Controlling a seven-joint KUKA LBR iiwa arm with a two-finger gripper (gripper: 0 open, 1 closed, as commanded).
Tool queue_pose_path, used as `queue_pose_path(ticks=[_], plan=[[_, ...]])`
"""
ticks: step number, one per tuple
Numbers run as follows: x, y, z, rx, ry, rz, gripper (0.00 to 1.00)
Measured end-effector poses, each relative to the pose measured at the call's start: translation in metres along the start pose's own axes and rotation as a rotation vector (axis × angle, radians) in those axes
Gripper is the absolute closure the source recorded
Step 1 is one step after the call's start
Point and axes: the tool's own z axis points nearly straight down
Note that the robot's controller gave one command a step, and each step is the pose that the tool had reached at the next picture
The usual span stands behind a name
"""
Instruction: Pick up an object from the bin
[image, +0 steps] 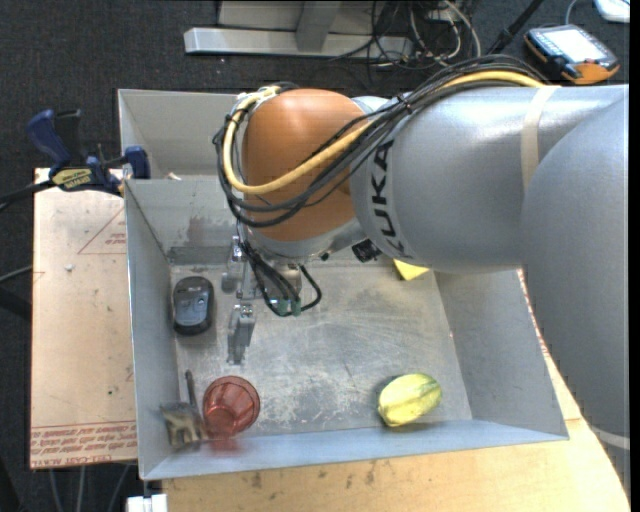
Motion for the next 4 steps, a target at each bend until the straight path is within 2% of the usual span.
queue_pose_path(ticks=[1, 2, 3, 4], plan=[[-0.002, -0.001, -0.004, -0.001, -0.007, 0.003, 0.0], [-0.016, 0.003, 0.037, -0.004, -0.017, -0.017, 0.0], [-0.047, 0.004, 0.098, -0.003, -0.016, -0.161, 0.0], [-0.05, 0.008, 0.124, -0.001, -0.019, -0.2, 0.0]])
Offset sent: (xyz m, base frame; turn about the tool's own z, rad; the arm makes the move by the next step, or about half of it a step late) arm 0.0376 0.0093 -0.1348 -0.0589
